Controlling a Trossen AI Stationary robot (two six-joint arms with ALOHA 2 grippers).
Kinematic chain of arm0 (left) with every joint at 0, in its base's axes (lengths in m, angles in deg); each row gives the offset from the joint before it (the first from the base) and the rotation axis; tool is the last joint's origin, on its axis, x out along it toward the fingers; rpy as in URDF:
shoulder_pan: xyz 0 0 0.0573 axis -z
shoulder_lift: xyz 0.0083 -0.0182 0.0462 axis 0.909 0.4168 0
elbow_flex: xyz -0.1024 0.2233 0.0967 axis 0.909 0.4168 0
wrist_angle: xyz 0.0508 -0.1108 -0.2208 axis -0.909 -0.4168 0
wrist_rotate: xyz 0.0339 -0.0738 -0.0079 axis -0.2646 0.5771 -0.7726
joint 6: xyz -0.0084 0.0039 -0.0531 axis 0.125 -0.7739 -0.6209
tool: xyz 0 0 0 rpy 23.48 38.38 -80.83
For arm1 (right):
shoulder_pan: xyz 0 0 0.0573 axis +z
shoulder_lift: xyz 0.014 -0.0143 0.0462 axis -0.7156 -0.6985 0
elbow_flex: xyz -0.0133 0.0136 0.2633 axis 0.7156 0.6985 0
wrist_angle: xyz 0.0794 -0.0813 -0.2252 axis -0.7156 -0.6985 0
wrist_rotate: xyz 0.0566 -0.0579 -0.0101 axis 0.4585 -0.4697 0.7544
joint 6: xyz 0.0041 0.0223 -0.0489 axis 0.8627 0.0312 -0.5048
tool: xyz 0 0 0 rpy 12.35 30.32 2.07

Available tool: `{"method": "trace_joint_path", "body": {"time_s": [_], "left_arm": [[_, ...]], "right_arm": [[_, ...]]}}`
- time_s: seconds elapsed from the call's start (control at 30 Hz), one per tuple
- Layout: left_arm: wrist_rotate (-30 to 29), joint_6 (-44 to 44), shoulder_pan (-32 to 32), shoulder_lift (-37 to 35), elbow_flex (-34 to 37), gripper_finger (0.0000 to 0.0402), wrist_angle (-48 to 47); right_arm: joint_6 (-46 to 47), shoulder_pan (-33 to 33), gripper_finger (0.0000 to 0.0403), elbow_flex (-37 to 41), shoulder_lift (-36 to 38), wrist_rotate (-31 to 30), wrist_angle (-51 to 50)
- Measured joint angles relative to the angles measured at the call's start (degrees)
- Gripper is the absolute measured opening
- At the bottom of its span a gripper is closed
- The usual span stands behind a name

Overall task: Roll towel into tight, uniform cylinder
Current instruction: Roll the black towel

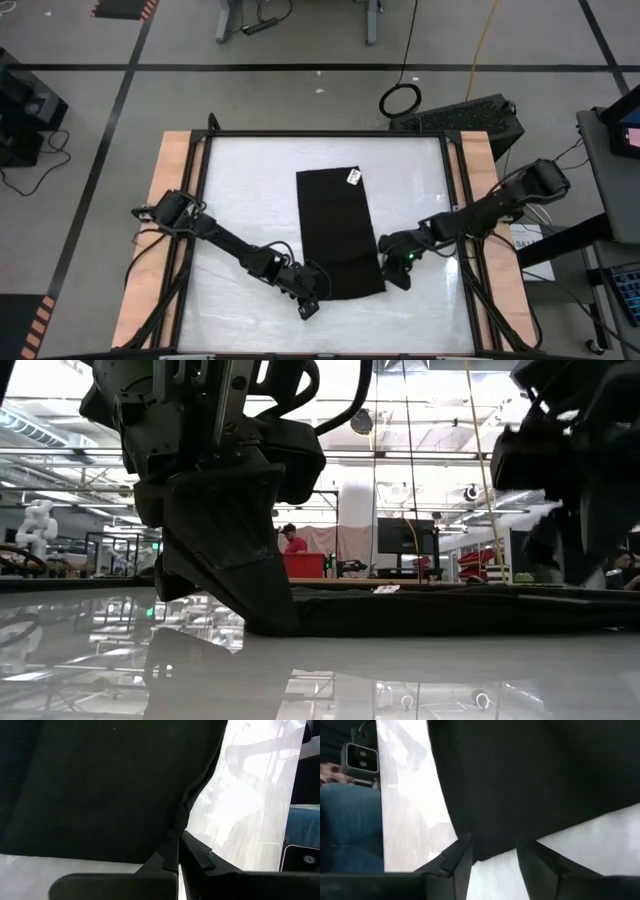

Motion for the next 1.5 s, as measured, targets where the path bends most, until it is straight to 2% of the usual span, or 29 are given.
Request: {"method": "trace_joint_path", "body": {"time_s": [0.17, 0.27, 0.43, 0.57, 0.63, 0.73, 0.9, 1.23, 1.37, 1.5], "left_arm": [[0.2, 0.0, -0.02, 0.02, 0.0, 0.0001, 0.17], [0.29, 0.0, -0.02, 0.02, 0.0, 0.0001, 0.37], [0.31, 0.02, -0.02, 0.02, 0.0, 0.0001, 0.53], [0.37, 0.02, -0.02, 0.02, 0.0, 0.0001, 0.66], [0.37, 0.09, -0.04, 0.02, 0.0, 0.0001, 0.68], [0.46, 0.21, -0.25, 0.02, 0.0, 0.0001, 0.71], [1.54, 1.34, -1.1, 0.02, 0.0, 0.0001, 0.91], [3.19, 1.91, -1.95, 0.04, 0.0, 0.0001, 1.14], [3.26, 1.97, -2.02, 0.04, 0.0, 0.0001, 1.15], [3.34, 1.96, -2.05, 0.04, 0.0, 0.0001, 1.17]], "right_arm": [[-11.39, 2.89, 0.0153, 0.0, 4.54, -0.02, -1.18], [-18.36, 5.89, 0.0145, 0.0, 4.65, -0.56, -1.39], [-28.43, 12.0, 0.0133, 0.0, 2.62, -11.19, -3.85], [-33.67, 15.02, 0.0138, 0.0, 1.38, -18.54, -2.03], [-36.03, 16.01, 0.0146, 0.0, 0.9, -20.72, -0.97], [-39.26, 16.71, 0.016, -0.03, -0.57, -20.83, 1.61], [-40.46, 17.41, 0.0168, -0.07, -4.71, -20.8, 4.23], [-40.72, 17.79, 0.0148, -0.15, -11.04, -21.41, 9.12], [-40.75, 17.77, 0.0126, -0.2, -12.15, -21.61, 9.6], [-38.44, 17.81, 0.0078, -0.28, -13.65, -21.61, 9.61]]}}
